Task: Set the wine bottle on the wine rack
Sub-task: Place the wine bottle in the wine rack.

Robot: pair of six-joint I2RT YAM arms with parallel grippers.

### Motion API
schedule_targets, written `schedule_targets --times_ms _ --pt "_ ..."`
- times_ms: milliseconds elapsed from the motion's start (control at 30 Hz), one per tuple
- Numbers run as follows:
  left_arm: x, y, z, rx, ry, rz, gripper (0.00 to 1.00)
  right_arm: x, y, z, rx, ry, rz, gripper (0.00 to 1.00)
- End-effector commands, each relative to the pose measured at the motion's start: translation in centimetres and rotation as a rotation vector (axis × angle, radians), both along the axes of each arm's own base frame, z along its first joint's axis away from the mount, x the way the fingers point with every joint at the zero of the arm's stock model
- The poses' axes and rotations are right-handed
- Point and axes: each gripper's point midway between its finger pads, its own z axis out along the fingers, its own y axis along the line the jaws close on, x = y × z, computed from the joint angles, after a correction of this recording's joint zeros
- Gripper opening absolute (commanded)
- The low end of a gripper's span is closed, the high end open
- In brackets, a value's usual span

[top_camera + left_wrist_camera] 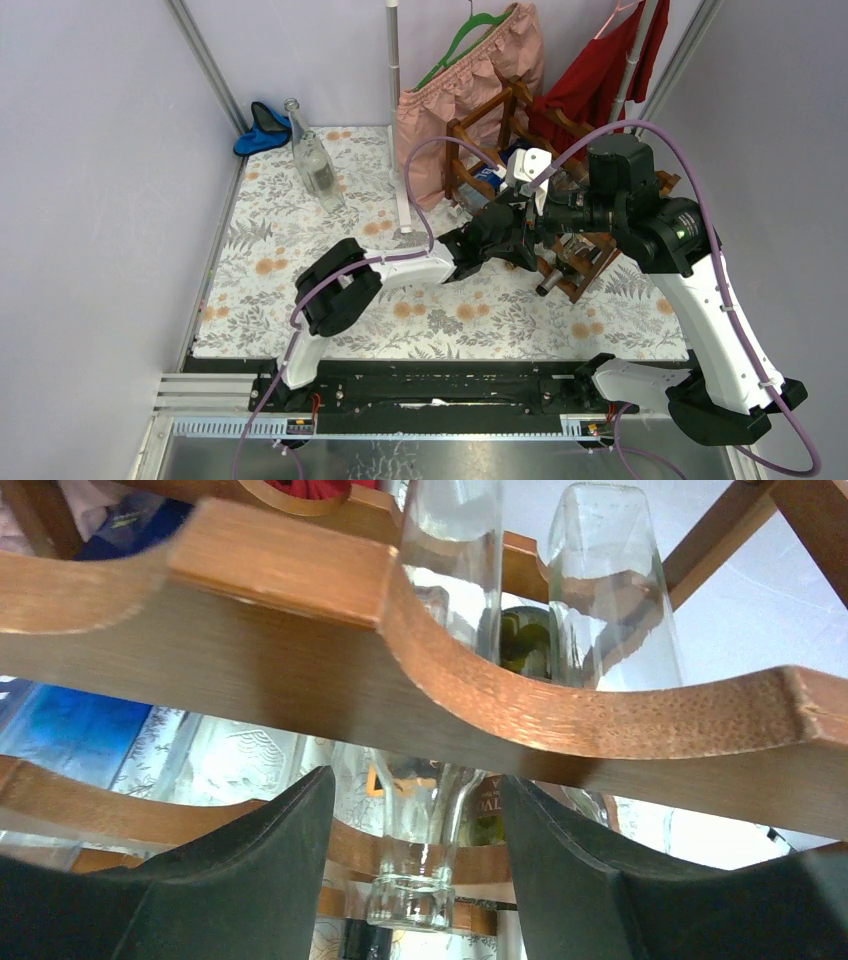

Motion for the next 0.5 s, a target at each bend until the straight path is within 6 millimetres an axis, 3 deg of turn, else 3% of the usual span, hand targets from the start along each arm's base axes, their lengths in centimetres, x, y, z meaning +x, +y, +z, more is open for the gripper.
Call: schedule_targets --times_ms 0,233,467 --pt "0.7 1.9 2.1 -0.018 -0.02 0.07 0.68 -0.3 0.1 1.3 0.044 -0.035 0.012 1.0" --pt "-1.6 4.1 3.0 -0.04 -0.022 0.036 0.69 -0.7 0.1 0.9 0.037 -0.027 0.034 1.0" --pt "-5.4 8.0 4.7 -0.055 -0.028 -0.014 0.69 -1.2 0.0 0.7 0.033 -0.025 0.06 1.0"
